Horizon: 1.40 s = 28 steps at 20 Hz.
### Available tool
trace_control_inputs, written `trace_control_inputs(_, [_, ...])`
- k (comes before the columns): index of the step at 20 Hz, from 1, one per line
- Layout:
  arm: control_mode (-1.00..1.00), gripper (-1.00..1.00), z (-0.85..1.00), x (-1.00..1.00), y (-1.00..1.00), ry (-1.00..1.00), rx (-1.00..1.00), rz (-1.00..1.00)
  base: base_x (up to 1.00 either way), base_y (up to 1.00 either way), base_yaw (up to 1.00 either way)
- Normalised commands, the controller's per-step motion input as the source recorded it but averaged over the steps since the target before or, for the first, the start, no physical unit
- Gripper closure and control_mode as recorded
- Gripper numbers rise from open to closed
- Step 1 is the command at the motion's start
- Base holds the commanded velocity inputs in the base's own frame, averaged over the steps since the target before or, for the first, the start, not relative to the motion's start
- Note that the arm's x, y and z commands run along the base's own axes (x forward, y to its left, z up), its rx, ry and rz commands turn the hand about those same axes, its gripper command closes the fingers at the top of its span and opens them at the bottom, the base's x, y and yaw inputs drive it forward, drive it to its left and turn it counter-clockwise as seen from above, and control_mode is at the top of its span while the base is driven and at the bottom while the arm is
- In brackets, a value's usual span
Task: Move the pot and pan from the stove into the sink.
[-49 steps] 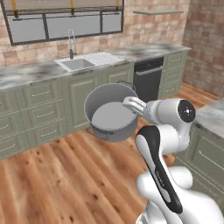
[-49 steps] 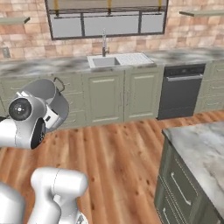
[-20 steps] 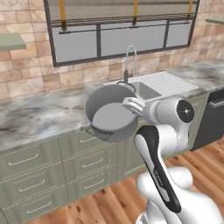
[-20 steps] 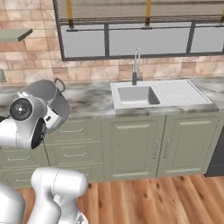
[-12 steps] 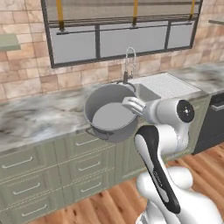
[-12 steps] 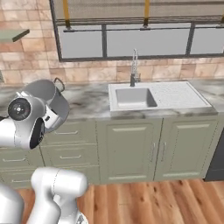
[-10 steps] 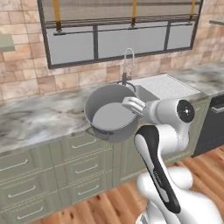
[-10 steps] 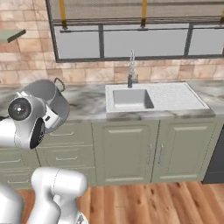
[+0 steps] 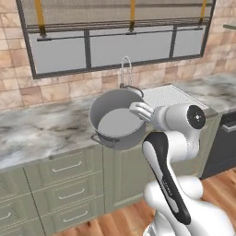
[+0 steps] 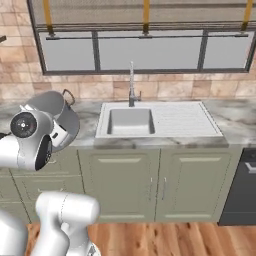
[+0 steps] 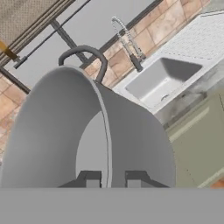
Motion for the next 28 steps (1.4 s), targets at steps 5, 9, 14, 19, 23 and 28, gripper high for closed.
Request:
trace_control_inputs(5, [1.0,1.0,0.0,0.0,0.0,0.0,0.0,0.0,0.54,-0.62,0.13])
trace_control_inputs(9, [1.0,1.0,0.0,0.0,0.0,0.0,0.0,0.0,0.48,-0.67,0.12])
trace_control_inputs(14, [1.0,1.0,0.0,0.0,0.0,0.0,0.0,0.0,0.41,-0.71,0.11])
trace_control_inputs(19, [1.0,1.0,0.0,0.0,0.0,0.0,0.0,0.0,0.14,-0.22,0.05])
trace_control_inputs(23, [1.0,1.0,0.0,0.0,0.0,0.0,0.0,0.0,0.65,-0.09,0.03])
trace_control_inputs(28, [1.0,1.0,0.0,0.0,0.0,0.0,0.0,0.0,0.41,0.0,0.0])
